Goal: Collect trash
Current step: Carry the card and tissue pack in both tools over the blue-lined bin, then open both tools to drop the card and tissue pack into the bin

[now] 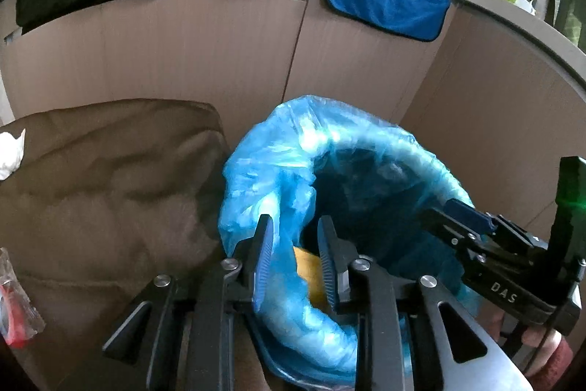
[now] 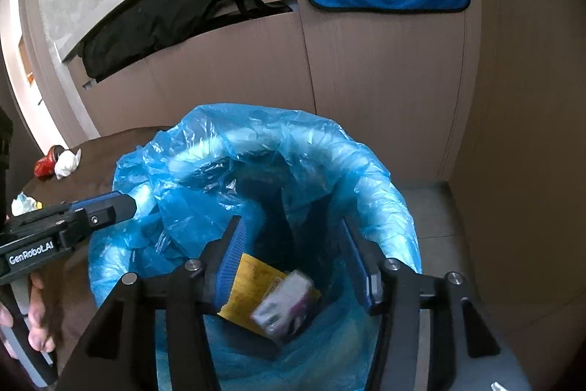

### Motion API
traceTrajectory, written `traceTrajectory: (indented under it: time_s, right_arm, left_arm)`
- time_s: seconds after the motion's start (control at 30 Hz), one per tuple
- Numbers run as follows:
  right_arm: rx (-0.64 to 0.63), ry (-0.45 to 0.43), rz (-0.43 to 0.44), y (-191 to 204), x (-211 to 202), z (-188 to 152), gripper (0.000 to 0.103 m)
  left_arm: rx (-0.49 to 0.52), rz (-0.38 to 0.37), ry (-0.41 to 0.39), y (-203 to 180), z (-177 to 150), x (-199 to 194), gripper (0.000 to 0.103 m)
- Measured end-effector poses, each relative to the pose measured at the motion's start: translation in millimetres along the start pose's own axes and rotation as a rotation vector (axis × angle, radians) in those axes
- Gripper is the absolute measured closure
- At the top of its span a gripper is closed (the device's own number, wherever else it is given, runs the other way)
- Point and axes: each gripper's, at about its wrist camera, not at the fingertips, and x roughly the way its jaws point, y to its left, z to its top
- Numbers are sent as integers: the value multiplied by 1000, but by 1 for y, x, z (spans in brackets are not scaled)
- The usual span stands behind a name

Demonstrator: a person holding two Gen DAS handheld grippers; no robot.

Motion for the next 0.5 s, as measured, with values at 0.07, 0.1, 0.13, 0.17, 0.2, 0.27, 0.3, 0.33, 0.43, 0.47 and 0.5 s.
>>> traceTrajectory:
  time_s: [0.07,0.1,0.13,0.17,0.2,0.27,0.3,0.33,0.43,0.47,0.5]
  right_arm:
    - [0,2,1,0,-2,0,53]
    - [5,0,6,1,-4,0,53]
    - [9,-1,9,0,-5,0,53]
    - [11,-4,11,1,-7,1,53]
    - [10,-5,11,2,-9,2,53]
    - [-1,-9,8,6,-12,3,53]
    - [-8,-11,5,8,-14,4,53]
    - [-16,-14,3,12,-16,5,53]
    - [-40,-26,14,26,-24,7,53]
    - [-48,-29,25,32,-26,8,53]
    - [-61,-32,43,43,-30,8,53]
  left_arm:
    - [-1,-1,2,2,0,0,77]
    - [-1,3,0,3,0,-2,77]
    - [-1,4,-5,4,-1,-4,77]
    - [-2,3,-9,6,-1,-7,77]
    - [-8,1,-13,8,-2,-11,77]
    - [-18,-4,-20,13,-3,-19,77]
    - [-24,-4,-24,16,-4,-26,77]
    - [-25,0,-30,20,-5,-35,77]
    - [-10,39,-46,29,-9,-61,77]
    - [-2,60,-51,34,-11,-71,77]
    - [9,85,-57,41,-14,-83,77]
